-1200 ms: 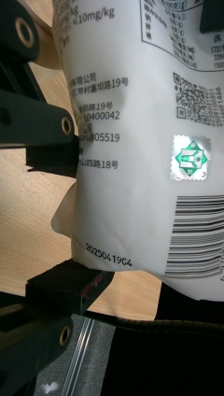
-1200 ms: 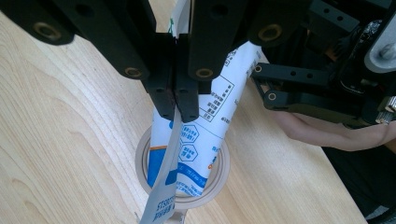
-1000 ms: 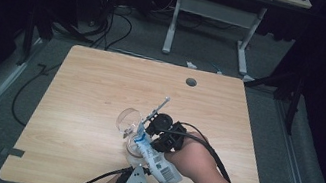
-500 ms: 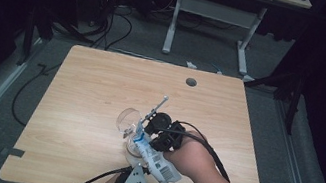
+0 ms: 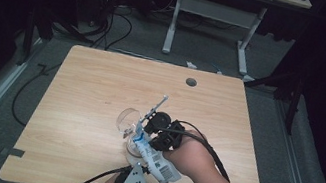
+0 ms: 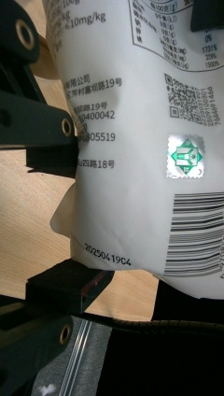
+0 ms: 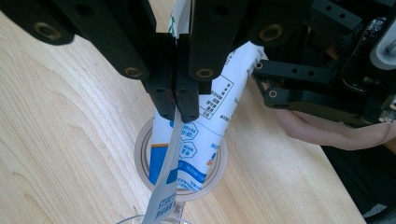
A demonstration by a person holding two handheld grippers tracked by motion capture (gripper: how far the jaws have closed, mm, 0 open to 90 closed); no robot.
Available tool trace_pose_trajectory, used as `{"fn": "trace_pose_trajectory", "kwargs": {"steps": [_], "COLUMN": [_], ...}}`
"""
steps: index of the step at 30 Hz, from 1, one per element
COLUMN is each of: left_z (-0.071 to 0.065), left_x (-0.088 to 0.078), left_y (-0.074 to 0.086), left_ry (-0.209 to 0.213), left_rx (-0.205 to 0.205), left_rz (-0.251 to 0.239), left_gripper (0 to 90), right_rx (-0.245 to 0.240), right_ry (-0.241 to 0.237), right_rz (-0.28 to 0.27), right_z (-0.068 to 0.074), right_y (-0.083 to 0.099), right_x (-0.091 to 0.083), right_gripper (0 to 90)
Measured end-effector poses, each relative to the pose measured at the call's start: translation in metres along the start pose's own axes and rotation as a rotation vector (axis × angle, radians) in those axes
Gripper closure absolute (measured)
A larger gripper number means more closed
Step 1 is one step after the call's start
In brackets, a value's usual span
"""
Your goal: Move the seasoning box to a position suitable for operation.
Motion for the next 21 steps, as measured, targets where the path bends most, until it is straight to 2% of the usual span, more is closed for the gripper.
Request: {"fn": "trace_pose_trajectory", "kwargs": {"steps": [21], "left_z": [-0.0005], "left_x": [-0.0005], "left_y": [-0.0038], "left_ry": [0.0], "left_rx": [0.0], "left_rz": [-0.012], "left_gripper": [51.1], "right_rx": [-0.003], "right_ry": [0.003], "right_rz": [-0.009], "right_z": [0.0003], "right_y": [-0.0015], "right_x": [-0.002], "right_gripper": [89.3]}}
Point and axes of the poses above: each handheld gripper's, and its own axes: x roughly forward along the jaws, y roughly out of its underside, z roughly to its left, the point moved 4 cm from there along x, roughly forward along the jaws, and after that the axes turned 15 degrees about x, right-handed, at the moved point
